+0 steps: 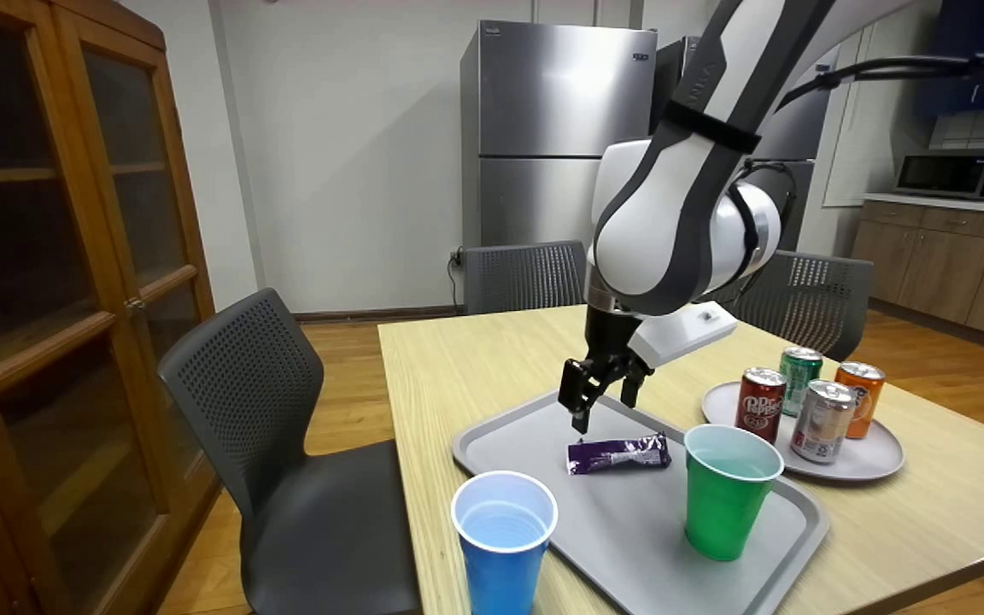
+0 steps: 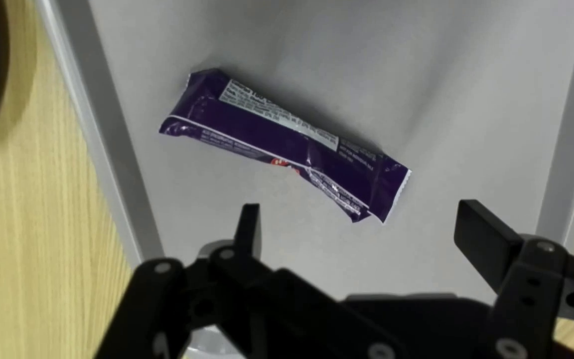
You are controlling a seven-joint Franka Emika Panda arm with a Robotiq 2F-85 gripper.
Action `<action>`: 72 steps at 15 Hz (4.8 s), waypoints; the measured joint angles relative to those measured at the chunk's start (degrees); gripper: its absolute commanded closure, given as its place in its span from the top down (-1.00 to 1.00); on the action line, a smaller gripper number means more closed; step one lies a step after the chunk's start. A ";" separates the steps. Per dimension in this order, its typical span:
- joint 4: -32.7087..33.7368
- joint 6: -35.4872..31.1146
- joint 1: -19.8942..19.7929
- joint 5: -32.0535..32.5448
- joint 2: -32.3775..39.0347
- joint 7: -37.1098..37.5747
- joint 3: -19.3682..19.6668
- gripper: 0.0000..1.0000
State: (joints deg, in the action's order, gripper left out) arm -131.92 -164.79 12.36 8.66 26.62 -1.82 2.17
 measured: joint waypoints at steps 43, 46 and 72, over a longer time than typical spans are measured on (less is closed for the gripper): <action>7.34 0.34 -7.75 15.75 10.95 -22.21 -3.69 -0.92; 7.86 0.34 -7.74 15.75 10.93 -22.21 -3.69 -0.91; 27.67 10.06 3.39 15.69 15.55 -17.51 -4.00 -0.92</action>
State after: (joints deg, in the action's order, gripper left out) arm -104.25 -154.73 15.75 24.34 42.17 -19.34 -1.82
